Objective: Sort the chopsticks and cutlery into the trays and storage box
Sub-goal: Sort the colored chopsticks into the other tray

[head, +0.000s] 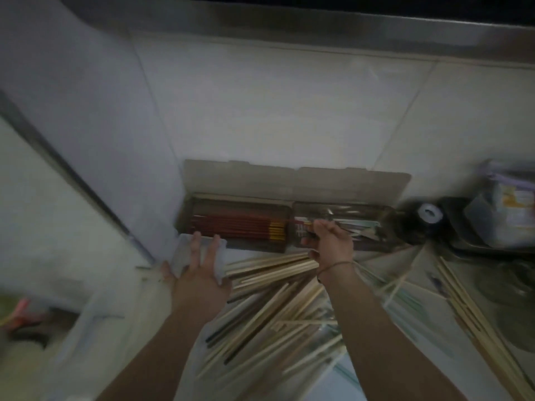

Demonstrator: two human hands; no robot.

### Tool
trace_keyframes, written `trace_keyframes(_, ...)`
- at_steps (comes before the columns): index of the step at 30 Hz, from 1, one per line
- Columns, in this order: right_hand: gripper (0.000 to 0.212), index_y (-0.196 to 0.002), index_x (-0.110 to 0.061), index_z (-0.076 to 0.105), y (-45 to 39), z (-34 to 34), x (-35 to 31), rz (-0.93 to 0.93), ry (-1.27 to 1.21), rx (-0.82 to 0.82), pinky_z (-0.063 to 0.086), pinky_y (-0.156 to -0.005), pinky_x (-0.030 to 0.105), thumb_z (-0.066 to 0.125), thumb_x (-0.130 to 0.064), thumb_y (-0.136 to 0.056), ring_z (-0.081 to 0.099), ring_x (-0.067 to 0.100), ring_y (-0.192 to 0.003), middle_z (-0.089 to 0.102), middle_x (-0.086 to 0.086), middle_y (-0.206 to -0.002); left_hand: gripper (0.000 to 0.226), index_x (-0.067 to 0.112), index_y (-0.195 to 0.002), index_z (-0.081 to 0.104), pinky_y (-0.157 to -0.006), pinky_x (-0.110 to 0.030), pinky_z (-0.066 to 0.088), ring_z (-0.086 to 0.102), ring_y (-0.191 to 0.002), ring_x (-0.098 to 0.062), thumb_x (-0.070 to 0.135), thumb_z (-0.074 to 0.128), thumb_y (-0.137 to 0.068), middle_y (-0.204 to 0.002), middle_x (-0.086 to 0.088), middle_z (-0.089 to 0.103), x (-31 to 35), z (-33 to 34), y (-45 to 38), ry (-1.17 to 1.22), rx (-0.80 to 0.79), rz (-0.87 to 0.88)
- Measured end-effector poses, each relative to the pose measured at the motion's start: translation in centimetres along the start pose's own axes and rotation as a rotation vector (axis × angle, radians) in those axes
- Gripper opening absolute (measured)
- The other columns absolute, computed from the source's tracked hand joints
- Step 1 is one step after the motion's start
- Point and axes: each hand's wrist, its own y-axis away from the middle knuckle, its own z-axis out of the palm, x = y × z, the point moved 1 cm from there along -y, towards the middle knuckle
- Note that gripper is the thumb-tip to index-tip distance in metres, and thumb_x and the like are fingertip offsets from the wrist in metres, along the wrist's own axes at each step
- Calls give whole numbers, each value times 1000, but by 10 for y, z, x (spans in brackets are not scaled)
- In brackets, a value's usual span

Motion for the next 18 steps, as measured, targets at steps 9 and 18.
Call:
trace_keyframes(9,11,-103,-12,62,-26,51,15,36,296,25,38,-34,18,53,-11,-97,54,14,-33,70,2,-87,89,45,-152,-7,-113,-62,-5,55,-120,-19,55,43,-78,-164,1,-16,-9,11,-4,60,5,17)
trace_keyframes(18,17,-80,-17,67,-27,41,13,-83,362,247,57,-56,34,57,-9,-91,61,16,-48,66,1,-70,89,46,-146,-23,-113,-63,-7,50,-124,-19,53,44,-88,-158,3,-33,-4,4,-4,21,-82,10)
